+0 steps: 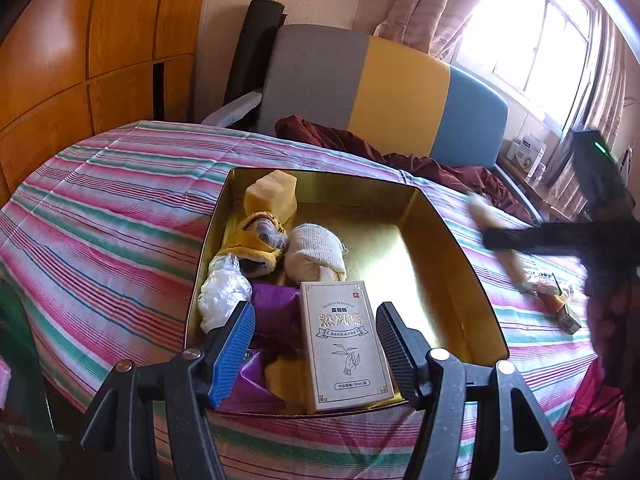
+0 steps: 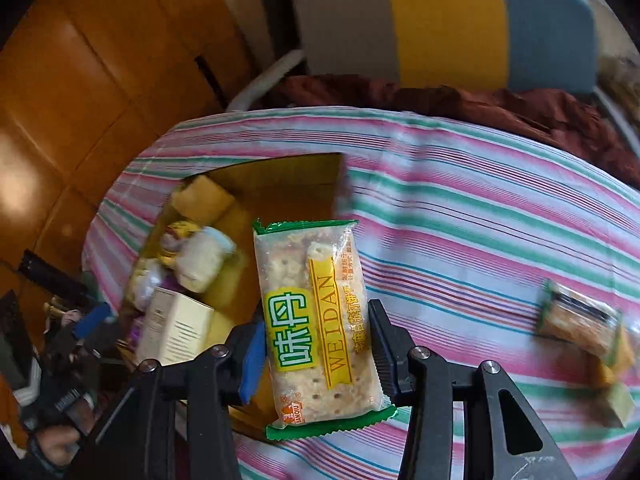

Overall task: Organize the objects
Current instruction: 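Carry the WEIDAN cracker packet into the gold tray and open the right tool, then move both tools from the gold tray back toward the remaining items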

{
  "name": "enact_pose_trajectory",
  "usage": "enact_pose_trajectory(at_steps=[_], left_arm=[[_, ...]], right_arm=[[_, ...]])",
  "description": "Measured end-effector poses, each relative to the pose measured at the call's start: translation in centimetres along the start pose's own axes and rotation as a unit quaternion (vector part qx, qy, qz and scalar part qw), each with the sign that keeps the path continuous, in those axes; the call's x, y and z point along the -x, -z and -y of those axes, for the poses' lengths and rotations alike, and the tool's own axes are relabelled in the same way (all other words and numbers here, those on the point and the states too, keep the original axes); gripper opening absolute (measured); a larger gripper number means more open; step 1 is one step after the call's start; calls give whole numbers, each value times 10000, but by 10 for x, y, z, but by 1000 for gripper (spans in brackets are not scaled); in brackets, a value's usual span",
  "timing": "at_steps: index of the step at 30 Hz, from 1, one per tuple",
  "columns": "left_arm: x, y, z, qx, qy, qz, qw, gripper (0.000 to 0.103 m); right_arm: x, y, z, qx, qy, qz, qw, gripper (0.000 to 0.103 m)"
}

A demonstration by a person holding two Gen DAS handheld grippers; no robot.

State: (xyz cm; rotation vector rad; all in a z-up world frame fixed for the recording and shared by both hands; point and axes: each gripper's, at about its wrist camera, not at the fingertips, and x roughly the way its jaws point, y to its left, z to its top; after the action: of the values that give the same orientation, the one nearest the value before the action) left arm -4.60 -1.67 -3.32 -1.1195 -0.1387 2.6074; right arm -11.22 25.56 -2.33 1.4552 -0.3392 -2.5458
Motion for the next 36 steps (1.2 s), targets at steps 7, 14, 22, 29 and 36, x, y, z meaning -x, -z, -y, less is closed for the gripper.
enact_pose_trajectory(at_steps=[7, 14, 22, 29, 36], left_arm=[[-4, 2, -8, 122, 100, -57, 9999, 64], [-8, 4, -13, 224, 128, -108, 9996, 64], [-6, 4, -12, 215, 41, -48, 9997, 64], [-3, 7, -1, 127, -62, -89, 9999, 64], [6, 7, 15, -124, -14, 15, 9999, 64]], right_arm=[[-79, -38, -44, -232, -31, -459, 9987, 47], [-120, -54, -46, -915, -170, -554, 9941, 51], [-98, -37, -36, -780, -309, -339, 9959, 55], [-61, -5, -42, -213, -116, -56, 9997, 70], [-28, 24, -46, 294, 181, 259, 9991, 78]])
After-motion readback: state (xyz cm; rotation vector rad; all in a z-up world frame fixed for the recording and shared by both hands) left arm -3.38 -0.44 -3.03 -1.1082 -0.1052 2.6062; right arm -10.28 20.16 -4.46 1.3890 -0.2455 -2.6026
